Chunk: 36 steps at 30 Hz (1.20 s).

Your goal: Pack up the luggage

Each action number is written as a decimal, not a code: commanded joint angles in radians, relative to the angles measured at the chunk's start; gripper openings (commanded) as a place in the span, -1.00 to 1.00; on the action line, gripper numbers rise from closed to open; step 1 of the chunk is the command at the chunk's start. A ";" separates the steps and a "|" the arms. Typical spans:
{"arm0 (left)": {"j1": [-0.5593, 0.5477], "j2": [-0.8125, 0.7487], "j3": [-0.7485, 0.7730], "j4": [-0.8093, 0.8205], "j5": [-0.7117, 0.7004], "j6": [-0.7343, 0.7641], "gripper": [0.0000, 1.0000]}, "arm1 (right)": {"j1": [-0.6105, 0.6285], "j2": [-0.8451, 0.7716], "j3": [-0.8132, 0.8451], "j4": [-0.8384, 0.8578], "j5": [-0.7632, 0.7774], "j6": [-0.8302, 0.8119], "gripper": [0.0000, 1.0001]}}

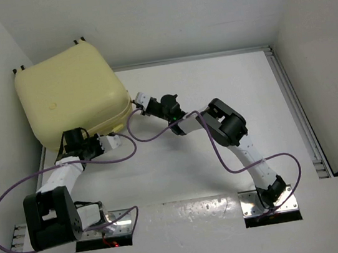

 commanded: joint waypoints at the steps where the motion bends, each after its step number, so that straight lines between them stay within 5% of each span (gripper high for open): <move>1: 0.032 -0.035 -0.095 -0.268 -0.052 0.170 -1.00 | -0.046 -0.067 0.073 -0.008 -0.030 0.094 -1.00; 13: 0.051 -0.065 -0.146 -0.277 -0.061 0.376 -1.00 | -0.104 0.136 0.533 -0.257 0.004 0.267 -1.00; 19: 0.051 -0.047 -0.068 -0.277 -0.003 0.300 -0.97 | -0.112 0.202 0.605 -0.286 -0.005 0.267 -1.00; 20: 0.051 -0.036 -0.042 -0.277 0.023 0.233 -0.80 | -0.115 0.191 0.562 -0.275 -0.016 0.267 -1.00; 22: 0.051 -0.036 0.055 -0.305 0.130 0.171 -0.11 | -0.121 0.138 0.441 -0.243 -0.025 0.265 -1.00; 25: 0.042 -0.049 0.191 -0.314 0.276 0.011 0.29 | -0.127 0.024 0.282 -0.222 -0.027 0.258 -0.89; 27: 0.029 -0.081 0.254 -0.314 0.328 -0.089 0.42 | -0.137 -0.074 0.221 -0.220 -0.013 0.252 -0.60; 28: -0.012 -0.104 0.372 -0.314 0.403 -0.177 0.64 | -0.143 -0.179 0.115 -0.261 0.029 0.241 -0.03; 33: -0.070 -0.130 0.506 -0.279 0.444 -0.369 0.91 | -0.167 -0.388 -0.046 -0.446 0.093 0.242 0.35; 36: -0.153 -0.060 0.653 -0.218 0.306 -0.817 0.99 | -0.212 -0.503 -0.066 -0.684 0.114 0.345 0.50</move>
